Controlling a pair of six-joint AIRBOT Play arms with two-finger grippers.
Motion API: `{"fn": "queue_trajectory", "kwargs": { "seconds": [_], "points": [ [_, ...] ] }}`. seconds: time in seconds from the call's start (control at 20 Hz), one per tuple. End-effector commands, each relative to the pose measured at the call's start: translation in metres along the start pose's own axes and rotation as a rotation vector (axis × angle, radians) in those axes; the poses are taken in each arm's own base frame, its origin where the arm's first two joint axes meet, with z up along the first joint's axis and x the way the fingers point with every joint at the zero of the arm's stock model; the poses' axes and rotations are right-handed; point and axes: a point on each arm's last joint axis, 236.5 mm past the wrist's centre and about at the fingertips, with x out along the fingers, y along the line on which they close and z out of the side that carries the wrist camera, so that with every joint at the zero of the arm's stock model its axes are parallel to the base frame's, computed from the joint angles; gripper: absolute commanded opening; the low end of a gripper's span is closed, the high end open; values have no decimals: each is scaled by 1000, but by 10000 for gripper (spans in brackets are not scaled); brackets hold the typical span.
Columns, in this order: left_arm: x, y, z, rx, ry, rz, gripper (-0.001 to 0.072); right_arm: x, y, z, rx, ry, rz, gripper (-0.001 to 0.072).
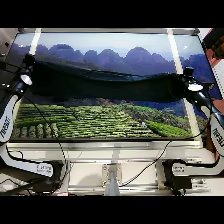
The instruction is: Fold the clothes and pants, and hang the long-sleeved shirts on hangers.
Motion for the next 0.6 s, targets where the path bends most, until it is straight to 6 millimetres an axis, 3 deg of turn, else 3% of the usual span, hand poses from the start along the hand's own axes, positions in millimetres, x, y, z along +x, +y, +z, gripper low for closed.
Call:
{"fn": "queue_trajectory", "kwargs": {
  "seconds": [0.0, 0.2, 0.55],
  "points": [
    [9, -4, -6, 8, -55, -41, 14, 12, 14, 13, -76, -74, 42, 50],
    [16, 10, -23, 12, -29, -17, 14, 18, 6, 16, -94, -93, 31, 50],
    [21, 21, -31, 15, -26, -4, 16, 28, -14, 12, -99, -84, -8, 50]
  ]
}}
